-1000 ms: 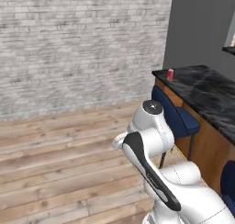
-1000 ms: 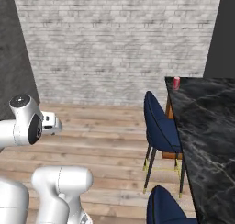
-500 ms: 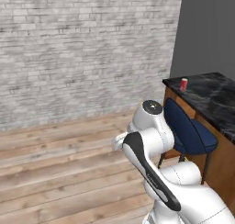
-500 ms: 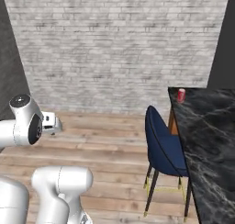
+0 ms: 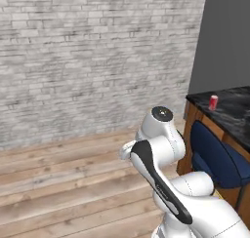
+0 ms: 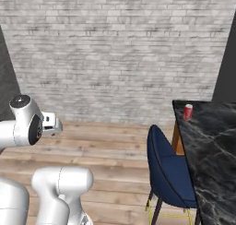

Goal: Four empty soda cans are scattered around the kitchen. Gather all the cans and cluster them next to the stove for recycling.

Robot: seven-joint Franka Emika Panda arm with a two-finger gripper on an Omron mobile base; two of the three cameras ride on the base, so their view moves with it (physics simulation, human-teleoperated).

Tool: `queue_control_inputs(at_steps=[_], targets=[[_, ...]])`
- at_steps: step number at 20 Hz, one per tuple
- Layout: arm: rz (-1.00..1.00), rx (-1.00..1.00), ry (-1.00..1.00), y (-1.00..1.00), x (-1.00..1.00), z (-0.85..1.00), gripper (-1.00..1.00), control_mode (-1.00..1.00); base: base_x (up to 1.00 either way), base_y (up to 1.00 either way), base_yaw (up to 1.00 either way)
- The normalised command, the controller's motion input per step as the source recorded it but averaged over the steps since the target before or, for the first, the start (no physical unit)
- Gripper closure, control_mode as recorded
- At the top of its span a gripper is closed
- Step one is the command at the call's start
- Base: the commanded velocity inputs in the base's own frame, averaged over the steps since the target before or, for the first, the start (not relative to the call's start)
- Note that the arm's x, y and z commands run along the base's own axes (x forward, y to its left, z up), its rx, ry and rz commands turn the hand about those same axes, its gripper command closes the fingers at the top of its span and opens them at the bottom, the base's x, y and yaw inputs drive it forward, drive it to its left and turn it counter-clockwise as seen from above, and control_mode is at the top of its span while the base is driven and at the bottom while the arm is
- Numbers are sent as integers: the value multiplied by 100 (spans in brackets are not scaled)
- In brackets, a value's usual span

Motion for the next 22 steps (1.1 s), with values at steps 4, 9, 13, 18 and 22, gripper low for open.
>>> queue_control_inputs(at_steps=[4,9,13,18,22], targets=[[0,0,0,0,0,0,-100,100,67,32,0],[0,0,0,0,0,0,-100,100,67,30,-1],[0,0,0,0,0,0,-100,100,68,29,-5],[0,0,0,0,0,0,-100,100,67,26,-13],[0,0,0,0,0,0,-100,100,56,26,-40]])
